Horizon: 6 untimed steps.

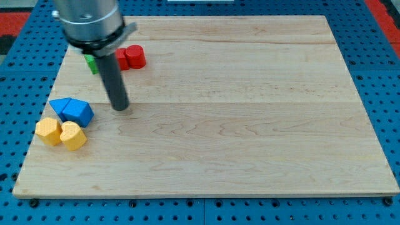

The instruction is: Nudge the yellow hexagon

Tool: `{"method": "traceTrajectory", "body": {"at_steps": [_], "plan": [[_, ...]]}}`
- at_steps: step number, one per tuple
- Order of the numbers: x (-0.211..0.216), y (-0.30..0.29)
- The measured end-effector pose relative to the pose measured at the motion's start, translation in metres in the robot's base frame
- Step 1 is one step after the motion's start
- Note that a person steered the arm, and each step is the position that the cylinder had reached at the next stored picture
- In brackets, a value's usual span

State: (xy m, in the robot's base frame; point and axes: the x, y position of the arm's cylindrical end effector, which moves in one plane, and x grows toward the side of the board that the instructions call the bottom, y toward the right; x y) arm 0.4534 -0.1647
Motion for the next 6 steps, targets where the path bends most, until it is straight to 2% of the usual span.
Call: {"method": "traceTrajectory", "body": {"at_steps": [2,3,5,6], "plan": [[-0.019,-0.126],[-0.012,-0.139],[0.064,-0.131],[0.077,-0.13]]}}
